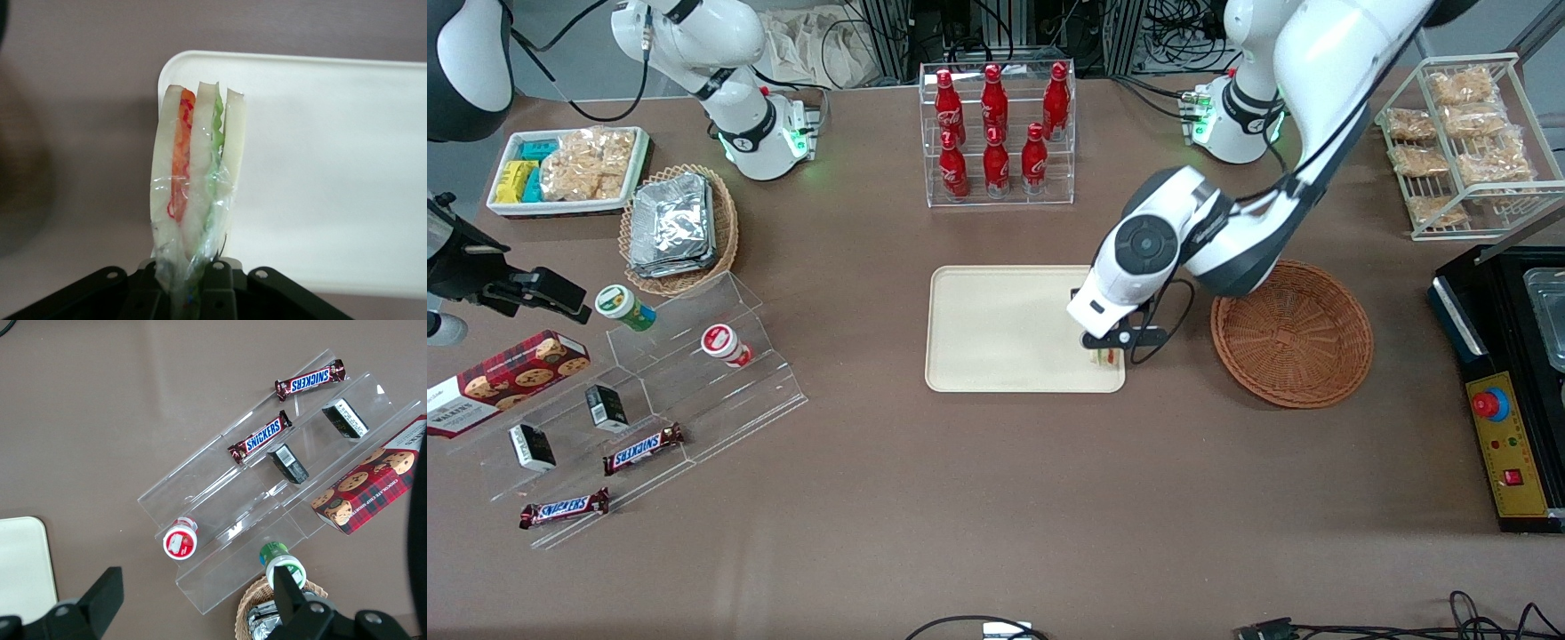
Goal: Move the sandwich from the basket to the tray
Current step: 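Carry the sandwich over the cream tray and lower it onto it, then open the left gripper and raise it back toward the basket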
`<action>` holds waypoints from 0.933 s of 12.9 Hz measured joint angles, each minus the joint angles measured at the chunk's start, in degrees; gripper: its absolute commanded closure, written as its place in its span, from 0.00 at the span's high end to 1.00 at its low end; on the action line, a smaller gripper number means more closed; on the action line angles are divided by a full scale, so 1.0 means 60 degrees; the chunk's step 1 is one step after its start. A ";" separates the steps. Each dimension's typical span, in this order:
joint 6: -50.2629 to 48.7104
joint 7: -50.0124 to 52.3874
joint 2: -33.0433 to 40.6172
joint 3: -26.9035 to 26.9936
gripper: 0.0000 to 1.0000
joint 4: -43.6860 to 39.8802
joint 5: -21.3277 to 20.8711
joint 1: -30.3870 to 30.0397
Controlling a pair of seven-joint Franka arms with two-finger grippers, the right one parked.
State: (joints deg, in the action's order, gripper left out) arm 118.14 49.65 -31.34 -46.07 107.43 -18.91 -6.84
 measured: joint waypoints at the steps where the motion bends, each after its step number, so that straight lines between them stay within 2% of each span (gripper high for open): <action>1: 0.0267 0.0287 -0.0436 -0.0001 0.03 0.0012 -0.0486 0.0039; 2: 0.0501 0.0524 -0.0787 -0.0002 0.03 0.0040 -0.0921 0.0089; 3: 0.0666 0.0651 -0.1009 -0.0005 0.13 0.0092 -0.1194 0.0126; 4: 0.0746 0.0698 -0.1130 -0.0007 0.75 0.0131 -0.1303 0.0142; 5: 0.0763 0.0714 -0.1165 -0.0007 1.00 0.0149 -0.1337 0.0143; 12: 0.0178 0.1358 -0.0583 -0.0181 1.00 0.0030 -0.1365 0.0126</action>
State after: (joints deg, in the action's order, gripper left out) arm 119.20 57.80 -34.84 -47.16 107.61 -27.10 -6.08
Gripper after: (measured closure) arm 0.145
